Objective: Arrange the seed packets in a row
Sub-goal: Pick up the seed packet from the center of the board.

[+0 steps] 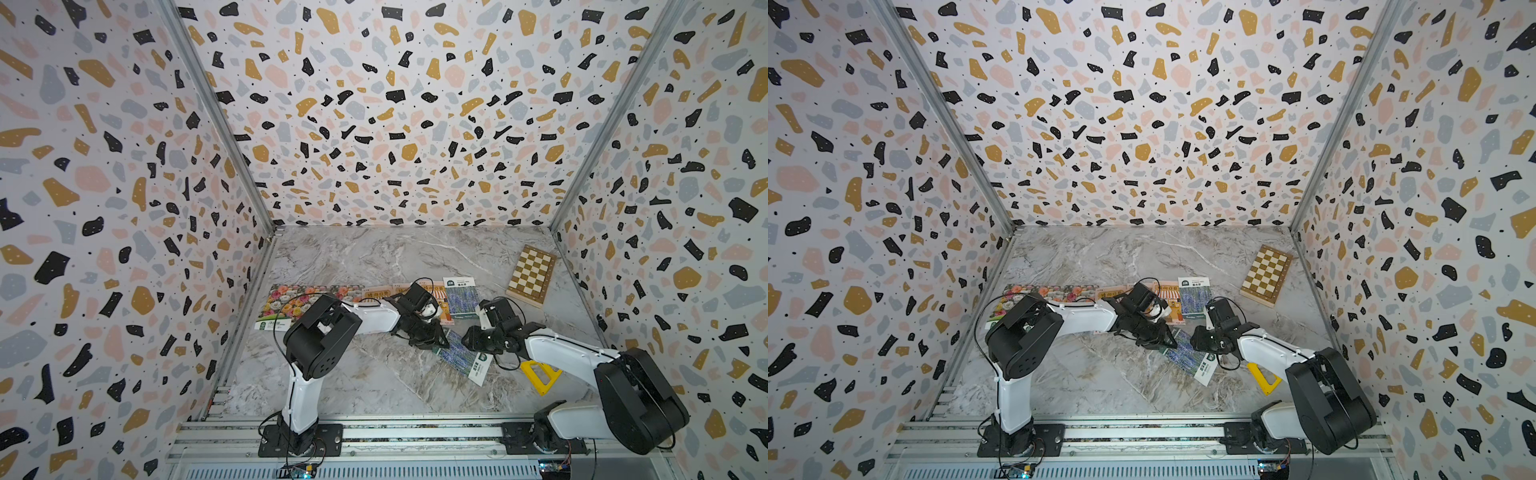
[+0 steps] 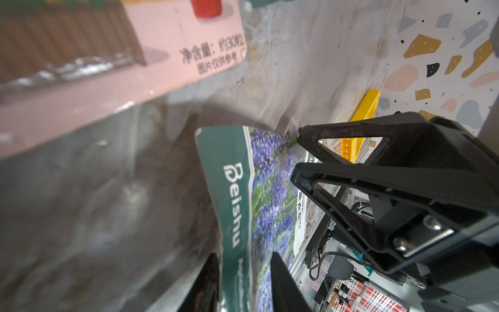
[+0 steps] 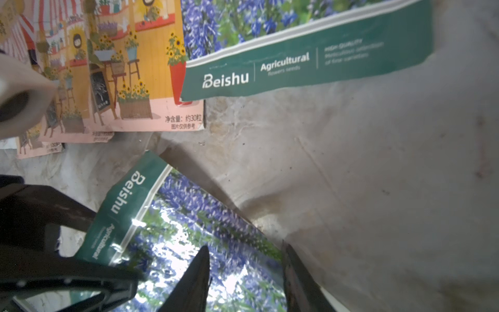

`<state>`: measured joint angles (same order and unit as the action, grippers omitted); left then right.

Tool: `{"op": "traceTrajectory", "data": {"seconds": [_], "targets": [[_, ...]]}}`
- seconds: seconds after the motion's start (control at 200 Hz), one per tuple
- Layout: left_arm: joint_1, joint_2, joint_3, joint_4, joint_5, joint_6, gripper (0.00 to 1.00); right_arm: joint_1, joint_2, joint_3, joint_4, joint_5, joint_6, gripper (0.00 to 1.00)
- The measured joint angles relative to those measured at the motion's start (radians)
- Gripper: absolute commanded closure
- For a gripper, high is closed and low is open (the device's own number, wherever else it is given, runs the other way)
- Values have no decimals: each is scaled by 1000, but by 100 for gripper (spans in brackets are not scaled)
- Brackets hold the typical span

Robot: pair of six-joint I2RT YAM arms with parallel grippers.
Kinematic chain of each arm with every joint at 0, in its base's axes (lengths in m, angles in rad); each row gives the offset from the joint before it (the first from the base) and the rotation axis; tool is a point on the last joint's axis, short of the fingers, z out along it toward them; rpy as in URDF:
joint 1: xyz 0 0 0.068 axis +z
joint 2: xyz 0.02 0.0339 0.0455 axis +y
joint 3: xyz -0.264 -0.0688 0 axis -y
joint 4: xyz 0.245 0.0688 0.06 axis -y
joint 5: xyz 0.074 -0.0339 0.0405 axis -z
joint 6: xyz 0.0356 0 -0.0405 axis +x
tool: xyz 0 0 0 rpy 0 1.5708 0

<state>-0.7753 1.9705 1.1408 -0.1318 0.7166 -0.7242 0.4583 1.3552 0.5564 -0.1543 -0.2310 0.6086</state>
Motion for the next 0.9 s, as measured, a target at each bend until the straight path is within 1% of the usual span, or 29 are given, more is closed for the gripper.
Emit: {"op": "traceTrajectory", "data": {"seconds": [0.265, 0.325, 0.4, 0.541, 0.646, 0.776, 0.901], "targets": [[0, -81, -19, -17, -25, 0, 100, -1, -2, 9, -21, 4, -5, 55], [0, -108, -20, -28, -30, 0, 100, -1, -10, 18, -54, 12, -6, 54], [0, -148, -20, -56, -46, 5, 100, -1, -36, 27, -102, 26, -6, 50], [3, -237, -19, -111, -75, 22, 100, -17, -125, 77, -156, 40, -1, 36], [25, -312, -15, -163, -105, 41, 100, -55, -201, 120, -132, 19, 10, 29], [109, -423, -13, -213, -169, 56, 100, -110, -257, 135, -35, -62, 49, 24], [208, -528, -12, -215, -270, 53, 100, -132, -261, 135, 86, -167, 136, 22]]}}
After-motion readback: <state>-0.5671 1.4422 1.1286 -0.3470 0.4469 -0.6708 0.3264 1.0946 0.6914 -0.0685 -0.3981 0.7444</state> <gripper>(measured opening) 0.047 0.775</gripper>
